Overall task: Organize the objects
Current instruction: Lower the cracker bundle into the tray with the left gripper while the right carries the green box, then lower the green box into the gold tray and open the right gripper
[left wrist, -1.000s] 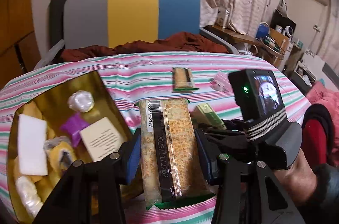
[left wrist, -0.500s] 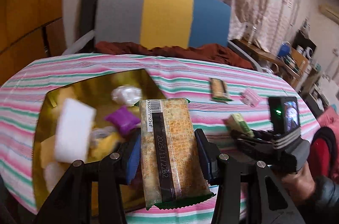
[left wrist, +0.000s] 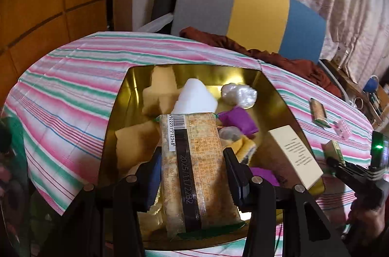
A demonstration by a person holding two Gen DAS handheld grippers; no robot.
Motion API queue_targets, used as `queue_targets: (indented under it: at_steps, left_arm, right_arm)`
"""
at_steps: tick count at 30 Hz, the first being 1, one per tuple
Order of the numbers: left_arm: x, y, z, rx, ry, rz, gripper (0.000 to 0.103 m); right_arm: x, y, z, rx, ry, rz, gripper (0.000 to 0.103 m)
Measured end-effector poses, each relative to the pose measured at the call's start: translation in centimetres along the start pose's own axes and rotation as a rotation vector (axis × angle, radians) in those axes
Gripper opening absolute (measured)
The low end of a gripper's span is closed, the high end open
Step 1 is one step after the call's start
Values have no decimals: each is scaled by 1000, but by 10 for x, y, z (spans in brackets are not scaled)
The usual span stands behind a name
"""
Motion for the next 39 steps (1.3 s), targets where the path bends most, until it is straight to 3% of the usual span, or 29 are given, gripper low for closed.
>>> queue_targets:
  at_steps: [4, 7, 14, 20, 23, 39]
  left_arm:
    - [0, 4, 0, -1, -12, 17, 50]
    - [-3, 9, 0, -4, -20, 34, 59]
    - [-5, 12, -1, -14, -29, 39, 62]
    - [-1, 3, -1, 14, -14, 39, 69]
    - [4, -4, -1, 33, 10, 46, 74]
    - [-4, -26, -7, 75, 23, 63, 79]
  right_arm:
    - [0, 0, 0, 0, 0, -1, 31]
    - [0, 0, 0, 0, 1, 0, 31]
    - [-1, 1, 1, 11, 1, -5, 31]
    - [0, 0, 2, 9, 14, 4, 31]
    - [-5, -4, 5, 4, 24, 62, 30]
    - [-150, -55, 37, 98, -269, 265, 30]
Point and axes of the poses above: each gripper's, at about its wrist camera, not at the fingertips, and y roughly the way its jaws point, x to its right, z to its top, the point moved 3 cm from there along y, roughly the way its jaws point, and after that the axes turned 12 degrees about -x, right-handed, at the moved point
